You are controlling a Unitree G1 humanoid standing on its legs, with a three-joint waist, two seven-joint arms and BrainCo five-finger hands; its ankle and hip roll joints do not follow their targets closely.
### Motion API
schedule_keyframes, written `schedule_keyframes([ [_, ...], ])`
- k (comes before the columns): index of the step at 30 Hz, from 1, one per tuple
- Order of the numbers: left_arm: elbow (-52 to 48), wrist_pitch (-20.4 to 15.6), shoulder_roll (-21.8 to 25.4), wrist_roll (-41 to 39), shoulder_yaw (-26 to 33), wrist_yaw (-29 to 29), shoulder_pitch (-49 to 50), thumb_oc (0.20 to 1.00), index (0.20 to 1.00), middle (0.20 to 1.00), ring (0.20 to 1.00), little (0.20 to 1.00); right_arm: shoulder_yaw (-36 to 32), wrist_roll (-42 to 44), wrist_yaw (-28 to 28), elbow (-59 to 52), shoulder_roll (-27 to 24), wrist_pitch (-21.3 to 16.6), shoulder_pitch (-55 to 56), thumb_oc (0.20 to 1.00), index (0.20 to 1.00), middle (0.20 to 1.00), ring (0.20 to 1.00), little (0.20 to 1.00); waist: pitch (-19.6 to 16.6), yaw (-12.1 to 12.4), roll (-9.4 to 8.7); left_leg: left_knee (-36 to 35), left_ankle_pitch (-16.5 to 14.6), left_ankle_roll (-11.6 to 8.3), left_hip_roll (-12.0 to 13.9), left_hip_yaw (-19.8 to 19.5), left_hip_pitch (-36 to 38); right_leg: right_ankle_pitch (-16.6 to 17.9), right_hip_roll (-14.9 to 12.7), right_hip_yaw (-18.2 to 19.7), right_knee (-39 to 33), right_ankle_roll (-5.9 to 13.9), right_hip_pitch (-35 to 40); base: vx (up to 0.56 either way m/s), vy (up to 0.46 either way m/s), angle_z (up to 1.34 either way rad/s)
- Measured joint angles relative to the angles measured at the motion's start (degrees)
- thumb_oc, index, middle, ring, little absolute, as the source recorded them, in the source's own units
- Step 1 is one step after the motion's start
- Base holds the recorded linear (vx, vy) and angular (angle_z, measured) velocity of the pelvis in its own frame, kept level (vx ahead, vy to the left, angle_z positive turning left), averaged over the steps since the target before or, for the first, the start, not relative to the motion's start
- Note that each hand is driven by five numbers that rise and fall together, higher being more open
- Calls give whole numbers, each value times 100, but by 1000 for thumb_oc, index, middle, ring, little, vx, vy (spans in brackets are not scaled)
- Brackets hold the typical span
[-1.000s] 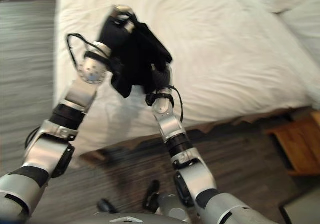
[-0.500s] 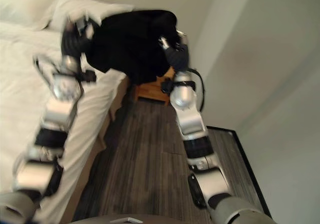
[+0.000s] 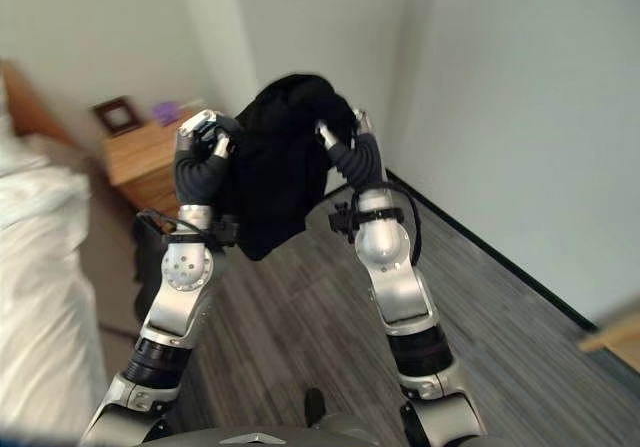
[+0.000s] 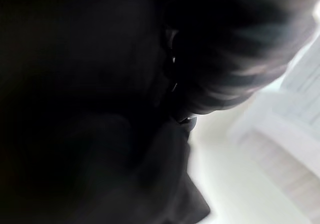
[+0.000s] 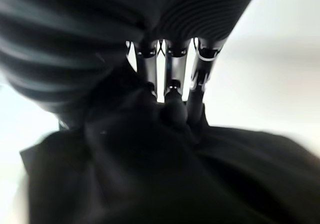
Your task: Pick up bed clothes into laundry basket.
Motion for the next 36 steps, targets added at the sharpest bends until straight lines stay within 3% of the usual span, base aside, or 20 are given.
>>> schedule_keyframes([
  [1,-7,-16,33,8,-92,53,-90,200,200,200,200,200,-70,1,11,9,-26,1,-10,200,200,200,200,200,19,8,17,-179,-67,-29,121,-238,-202,-240,-22,230,1446,-951,-434,177,122,-119],
  [2,25,-64,43,29,-198,85,-171,200,200,200,200,200,-233,0,30,-138,-16,-28,99,200,200,200,200,200,-36,-219,-147,-194,-82,4,117,-436,-488,-592,-43,1016,1682,-576,-389,213,141,-109],
  [3,28,-57,2,25,-300,159,-33,200,200,200,200,200,-205,16,90,-192,-3,-35,228,200,200,200,200,200,-35,-203,-37,-384,26,157,188,-634,-626,-520,125,1217,1460,-332,-298,244,145,-130],
  [4,67,-48,24,31,-313,183,4,200,200,200,200,200,-194,100,134,-194,64,-31,263,200,200,200,200,200,-78,-104,33,-690,140,250,123,-632,-669,-398,198,1602,1145,-316,-145,312,210,-276],
  [5,138,-41,15,88,-253,259,-66,200,200,200,200,200,-124,231,227,-194,46,-38,213,200,200,200,200,200,-65,68,34,-1529,348,412,-134,-1230,-747,-252,214,2276,445,-271,61,230,161,-304],
  [7,176,-36,25,195,-249,355,-231,200,200,200,200,200,-88,328,266,-207,7,-43,140,200,200,200,200,200,-74,227,38,-1696,531,418,-100,-1444,-857,211,42,2379,6,-148,184,182,157,-247],
  [10,509,10,-419,239,-608,382,-407,200,200,200,200,200,-329,366,347,-740,-411,-58,703,200,200,200,200,200,-164,-120,431,-1161,797,413,338,-528,-930,271,-77,2402,-466,72,593,339,278,-110],
  [14,551,65,-479,245,-829,432,-644,200,200,200,200,200,-475,378,361,-1115,-395,-70,832,200,200,200,200,200,-380,-676,308,-1695,707,580,-419,90,-585,436,-898,2470,-952,531,564,125,158,-64],
  [16,601,114,-441,246,-833,535,-753,200,200,200,200,200,-430,388,360,-1124,-305,-137,835,200,200,200,200,200,-378,-663,211,-1661,675,624,-511,458,-526,473,-970,2427,-912,563,445,-55,-29,-76],
  [17,605,130,-369,249,-834,565,-772,200,200,200,200,200,-399,389,359,-1088,-257,-203,839,200,200,200,200,200,-383,-628,132,-1659,675,623,-512,641,-488,550,-924,2275,-868,562,298,-120,-149,-133],
  [19,653,167,-195,248,-864,621,-839,200,200,200,200,200,-395,397,339,-892,-80,-417,837,200,200,200,200,200,-342,-456,139,-1659,675,624,-258,1004,-494,661,-696,902,-268,518,-248,-61,-102,-121],
  [23,891,261,-78,244,-970,623,-925,200,200,200,200,200,-382,388,230,-179,-88,-704,531,200,200,200,200,200,-290,-49,216,-1660,420,476,-165,1893,-105,637,-703,-3216,-242,-127,-442,163,29,-96],
  [25,893,271,-94,243,-973,605,-943,200,200,200,200,200,-384,376,71,5,-207,-719,471,200,200,200,200,200,-275,101,398,-1662,256,393,-185,1879,9,474,-649,-3285,-253,-515,-443,256,-48,-89],
  [29,1191,253,-436,242,-1201,514,-921,200,200,200,200,200,-644,343,-230,98,-731,-765,915,200,200,200,200,200,-127,83,578,-1420,365,263,-189,1907,349,364,-551,-3012,-362,-610,-75,346,-168,-32],
  [30,1258,243,-444,241,-1238,520,-800,200,200,200,200,200,-700,344,-282,120,-661,-765,1096,200,200,200,200,200,-99,76,499,-935,295,180,-91,1913,380,329,-564,-2906,-431,-571,119,116,-191,-47],
  [31,1369,242,-437,240,-1091,562,-688,200,200,200,200,200,-640,349,-303,239,-578,-756,1113,200,200,200,200,200,-8,203,241,940,277,105,277,1556,-52,259,-710,-2310,-483,-707,329,63,-240,-85],
  [32,1462,247,-521,229,-1003,606,-806,200,200,200,200,200,-648,352,-278,247,-633,-724,988,200,200,200,200,200,100,352,-29,2736,1128,-44,682,973,-884,267,-901,-2101,-492,-763,280,-127,-160,-113],
  [33,1416,230,-522,216,-861,690,-833,200,200,200,200,200,-656,346,-238,256,-730,-724,820,200,200,200,200,200,153,431,-142,3963,1150,-96,1031,624,-1570,424,-1041,-2073,-513,-651,267,-120,-45,-75],
  [34,1380,203,-694,222,-808,746,-895,200,200,200,200,200,-858,329,-294,100,-1097,-815,711,200,200,200,200,200,224,371,-210,6560,1106,-206,1123,-857,-3419,440,-1387,-2005,-409,-669,169,-73,38,-46],
  [36,1295,187,-786,224,-848,817,-887,200,200,200,200,200,-919,311,-324,206,-1321,-793,589,200,200,200,200,200,323,399,-405,8029,1057,-324,738,-1479,-4334,390,-1748,-1891,-198,-637,120,27,27,-60],
])
